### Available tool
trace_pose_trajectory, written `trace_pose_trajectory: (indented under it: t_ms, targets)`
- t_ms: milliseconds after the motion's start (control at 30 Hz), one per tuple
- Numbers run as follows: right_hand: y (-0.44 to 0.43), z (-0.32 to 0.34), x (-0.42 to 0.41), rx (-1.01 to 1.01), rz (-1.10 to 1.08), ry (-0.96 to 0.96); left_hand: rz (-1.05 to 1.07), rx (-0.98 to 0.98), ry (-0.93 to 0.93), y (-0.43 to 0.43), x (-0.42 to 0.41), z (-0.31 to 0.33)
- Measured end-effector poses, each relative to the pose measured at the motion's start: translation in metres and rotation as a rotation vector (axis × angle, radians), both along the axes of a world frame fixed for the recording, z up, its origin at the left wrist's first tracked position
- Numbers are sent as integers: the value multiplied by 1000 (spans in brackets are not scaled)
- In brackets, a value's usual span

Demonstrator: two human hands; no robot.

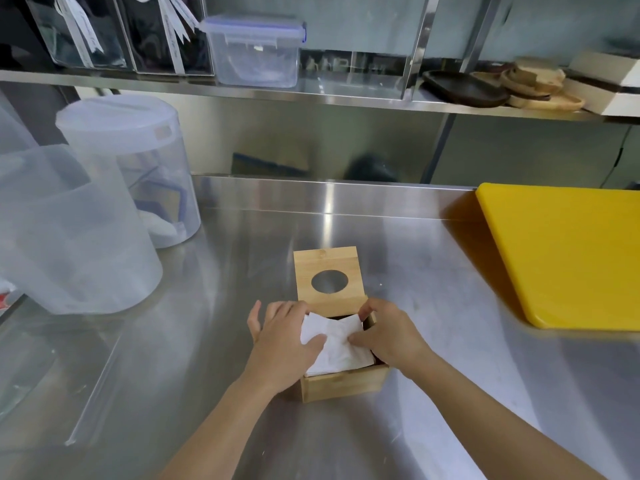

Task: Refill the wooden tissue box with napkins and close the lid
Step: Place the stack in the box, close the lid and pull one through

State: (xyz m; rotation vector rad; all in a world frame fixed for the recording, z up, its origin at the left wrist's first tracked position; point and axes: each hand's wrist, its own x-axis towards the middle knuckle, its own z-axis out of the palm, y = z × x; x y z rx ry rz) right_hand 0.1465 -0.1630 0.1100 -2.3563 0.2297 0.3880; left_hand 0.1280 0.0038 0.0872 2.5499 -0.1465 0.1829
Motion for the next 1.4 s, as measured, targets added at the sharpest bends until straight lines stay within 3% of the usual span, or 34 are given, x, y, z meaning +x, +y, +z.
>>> trace_pose_trajectory:
  t_ms: [267, 400, 500, 600, 800, 900, 1100, 1200, 1400]
  targets:
    - [8, -7, 1, -464, 184, -97, -135, 149, -253, -7, -12, 0]
    - [10, -12, 0, -599, 278, -170, -88, 289, -173, -11, -14, -1]
    - [6, -12, -4, -570, 322, -274, -32, 385, -95, -16, -12, -2]
    - [1, -11, -7, -471, 510, -379, -78, 484, -85, -21, -10, -2]
    - [-6, -14, 0, -474, 762, -410, -270, 432, -226, -16, 2, 8]
    - [-7, -15, 6, -526, 837, -416, -408, 592, -51, -9, 6, 23]
    - [-4, -10, 12, -725, 878, -291, -478, 785, 107, -10, 18, 26]
    - [-9, -9, 14, -706, 854, -234, -515, 821, 126, -12, 20, 23]
    - [-16, -13, 12, -619, 859, -328, -534, 844, 174, -17, 25, 24]
